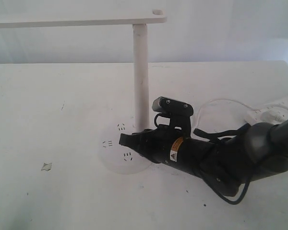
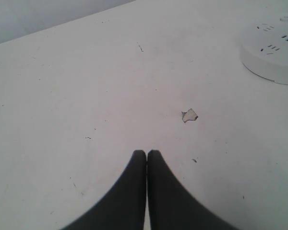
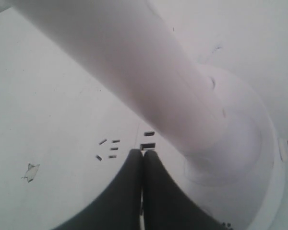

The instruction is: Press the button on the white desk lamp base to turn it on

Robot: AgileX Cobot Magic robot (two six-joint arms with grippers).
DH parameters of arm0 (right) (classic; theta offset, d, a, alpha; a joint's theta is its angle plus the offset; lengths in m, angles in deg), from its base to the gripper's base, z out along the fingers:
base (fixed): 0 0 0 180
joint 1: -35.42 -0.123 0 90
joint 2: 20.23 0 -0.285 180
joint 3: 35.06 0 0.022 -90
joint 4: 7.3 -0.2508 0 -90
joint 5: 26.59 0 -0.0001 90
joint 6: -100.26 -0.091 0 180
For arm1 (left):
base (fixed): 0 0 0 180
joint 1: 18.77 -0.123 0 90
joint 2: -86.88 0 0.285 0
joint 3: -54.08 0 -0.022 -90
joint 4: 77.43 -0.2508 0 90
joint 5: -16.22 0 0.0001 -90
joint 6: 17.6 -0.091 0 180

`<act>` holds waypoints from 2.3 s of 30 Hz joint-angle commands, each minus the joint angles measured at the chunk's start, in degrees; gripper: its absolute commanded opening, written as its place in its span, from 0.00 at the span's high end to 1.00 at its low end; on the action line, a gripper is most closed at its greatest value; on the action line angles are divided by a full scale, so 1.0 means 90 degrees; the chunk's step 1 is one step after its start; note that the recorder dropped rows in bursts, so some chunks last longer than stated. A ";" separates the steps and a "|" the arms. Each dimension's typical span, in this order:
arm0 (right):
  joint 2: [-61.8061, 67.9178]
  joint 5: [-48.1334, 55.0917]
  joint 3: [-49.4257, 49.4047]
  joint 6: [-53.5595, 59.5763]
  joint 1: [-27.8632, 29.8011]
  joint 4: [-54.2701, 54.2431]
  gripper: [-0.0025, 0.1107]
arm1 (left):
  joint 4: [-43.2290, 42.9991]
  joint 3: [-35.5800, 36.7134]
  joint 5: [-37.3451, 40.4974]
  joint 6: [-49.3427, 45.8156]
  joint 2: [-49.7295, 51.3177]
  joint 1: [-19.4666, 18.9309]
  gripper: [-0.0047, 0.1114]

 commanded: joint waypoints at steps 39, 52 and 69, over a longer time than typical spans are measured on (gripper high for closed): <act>-0.0451 0.1712 -0.0039 0.0637 0.0018 -0.0174 0.98 | 0.0007 0.0021 -0.0026 0.0007 -0.0034 0.0061 0.96; -0.0307 0.1210 -0.0039 0.0687 0.0018 -0.0149 0.98 | 0.0007 0.0021 -0.0026 0.0007 -0.0034 0.0061 0.96; -0.0307 0.1426 -0.0039 0.0919 0.0018 -0.0149 0.98 | 0.0007 0.0021 -0.0026 0.0007 -0.0034 0.0061 0.96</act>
